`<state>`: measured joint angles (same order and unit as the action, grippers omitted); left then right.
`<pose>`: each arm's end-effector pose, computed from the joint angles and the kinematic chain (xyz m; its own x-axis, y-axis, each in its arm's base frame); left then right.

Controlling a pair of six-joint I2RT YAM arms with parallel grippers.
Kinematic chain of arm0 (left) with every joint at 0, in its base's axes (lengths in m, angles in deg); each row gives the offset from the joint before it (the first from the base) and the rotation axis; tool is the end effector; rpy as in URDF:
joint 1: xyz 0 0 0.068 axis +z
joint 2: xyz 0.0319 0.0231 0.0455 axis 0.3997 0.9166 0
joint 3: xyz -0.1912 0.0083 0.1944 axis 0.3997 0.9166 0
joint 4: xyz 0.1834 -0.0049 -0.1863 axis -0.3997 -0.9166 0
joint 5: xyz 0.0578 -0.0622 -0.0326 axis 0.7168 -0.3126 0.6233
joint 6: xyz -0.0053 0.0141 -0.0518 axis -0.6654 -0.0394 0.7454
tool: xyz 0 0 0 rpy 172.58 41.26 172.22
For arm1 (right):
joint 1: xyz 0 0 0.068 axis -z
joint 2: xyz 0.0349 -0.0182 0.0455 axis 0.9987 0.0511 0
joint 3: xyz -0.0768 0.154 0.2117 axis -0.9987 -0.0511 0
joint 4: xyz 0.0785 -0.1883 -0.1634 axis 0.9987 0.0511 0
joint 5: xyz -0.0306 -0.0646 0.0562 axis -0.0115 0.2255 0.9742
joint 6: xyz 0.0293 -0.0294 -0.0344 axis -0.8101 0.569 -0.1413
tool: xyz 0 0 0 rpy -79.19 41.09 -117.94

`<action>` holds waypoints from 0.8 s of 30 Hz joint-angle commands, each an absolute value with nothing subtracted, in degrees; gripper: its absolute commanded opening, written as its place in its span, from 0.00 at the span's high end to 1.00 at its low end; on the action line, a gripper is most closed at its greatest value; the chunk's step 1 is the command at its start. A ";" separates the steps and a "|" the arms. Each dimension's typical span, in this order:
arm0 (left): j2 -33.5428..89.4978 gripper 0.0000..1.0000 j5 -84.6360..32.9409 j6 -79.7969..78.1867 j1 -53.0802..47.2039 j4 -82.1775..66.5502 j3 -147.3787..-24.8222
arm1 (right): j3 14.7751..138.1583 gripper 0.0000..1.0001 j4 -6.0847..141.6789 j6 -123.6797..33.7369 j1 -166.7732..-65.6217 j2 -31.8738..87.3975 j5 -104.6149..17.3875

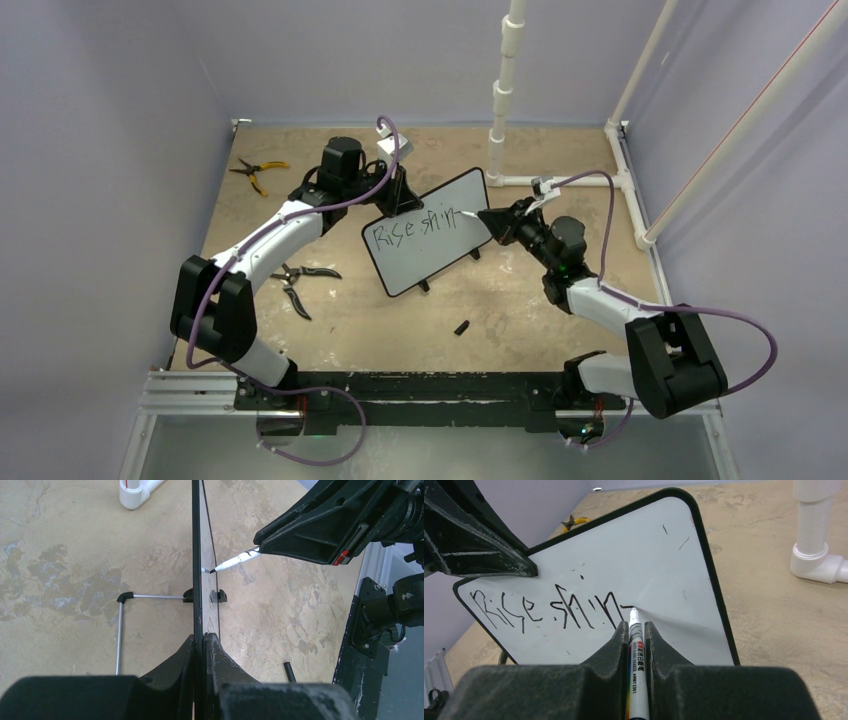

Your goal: Write a sentence on the whiteboard

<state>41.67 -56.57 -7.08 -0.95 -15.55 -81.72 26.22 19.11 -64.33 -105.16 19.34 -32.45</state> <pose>0.3152 -0.1683 0.2982 -0.4875 0.1433 -0.8613 0.7911 0.4899 -0.3662 0.2428 0.0914 0.2279 -0.2527 0.3567 -0.8994 -0.5447 0.7158 0.4369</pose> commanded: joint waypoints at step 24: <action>40.30 1.00 -58.55 -8.46 -1.35 -15.28 -81.24 | 30.74 1.00 15.15 -64.69 -103.68 22.22 -27.67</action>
